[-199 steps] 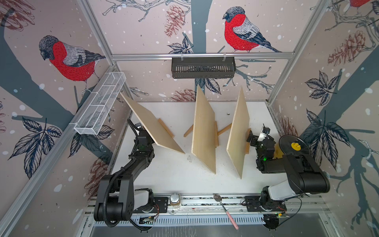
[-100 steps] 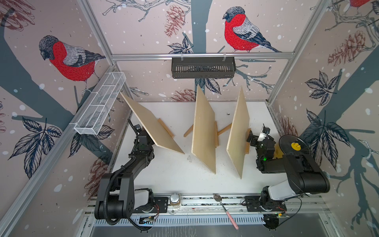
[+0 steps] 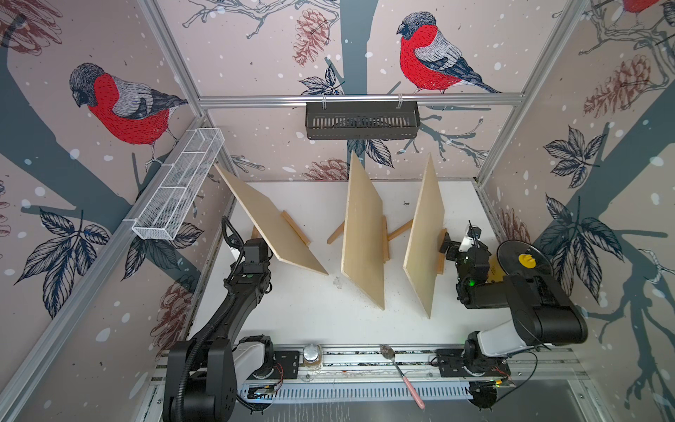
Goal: Disassemble the easel
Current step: Pick up the drawing board from the easel.
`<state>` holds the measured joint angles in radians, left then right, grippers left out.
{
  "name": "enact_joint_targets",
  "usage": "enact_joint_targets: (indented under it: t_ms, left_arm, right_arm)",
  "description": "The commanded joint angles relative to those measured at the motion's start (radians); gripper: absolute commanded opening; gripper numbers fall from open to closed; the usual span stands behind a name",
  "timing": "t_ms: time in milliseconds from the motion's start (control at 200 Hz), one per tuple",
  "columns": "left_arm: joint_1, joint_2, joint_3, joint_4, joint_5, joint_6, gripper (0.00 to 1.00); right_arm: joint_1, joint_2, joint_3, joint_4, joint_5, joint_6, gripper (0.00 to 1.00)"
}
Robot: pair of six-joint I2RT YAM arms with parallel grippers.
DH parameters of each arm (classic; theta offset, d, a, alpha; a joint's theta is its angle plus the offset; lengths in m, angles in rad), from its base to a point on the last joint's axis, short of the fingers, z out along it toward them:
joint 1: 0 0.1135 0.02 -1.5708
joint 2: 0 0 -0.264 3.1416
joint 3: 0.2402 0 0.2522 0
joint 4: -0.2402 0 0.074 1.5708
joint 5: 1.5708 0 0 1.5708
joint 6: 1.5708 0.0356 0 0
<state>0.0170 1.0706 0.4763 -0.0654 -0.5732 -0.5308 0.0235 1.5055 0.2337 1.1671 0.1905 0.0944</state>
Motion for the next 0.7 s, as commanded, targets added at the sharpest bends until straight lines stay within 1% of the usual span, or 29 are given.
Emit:
enact_joint_targets:
  t_ms: [0,65,130,240,385,540,695]
  left_arm:
    - [0.003,-0.061,-0.028,-0.058,-0.060,-0.106,0.54]
    - [0.002,-0.111,-0.048,-0.074,-0.070,-0.146,0.53]
    - [0.003,-0.170,-0.064,-0.081,-0.054,-0.163,0.53]
    - [0.002,-0.266,-0.046,-0.138,-0.040,-0.199,0.49]
    - [0.003,-0.365,0.018,-0.209,-0.001,-0.195,0.43]
    - [0.003,-0.421,0.113,-0.270,0.075,-0.162,0.34]
    - [0.003,-0.460,0.218,-0.306,0.143,-0.148,0.30]
  right_arm:
    - [0.000,-0.002,0.003,0.032,-0.002,-0.012,0.99]
    - [0.000,-0.003,0.003,0.034,-0.002,-0.012,0.99]
    - [0.000,-0.002,0.003,0.032,-0.002,-0.012,0.99]
    - [0.000,-0.002,0.003,0.032,-0.002,-0.012,0.99]
    - [0.001,-0.002,0.003,0.033,-0.001,-0.012,0.99]
    - [0.001,-0.001,0.003,0.032,-0.002,-0.012,0.99]
    - [0.002,-0.001,0.003,0.031,-0.001,-0.011,1.00]
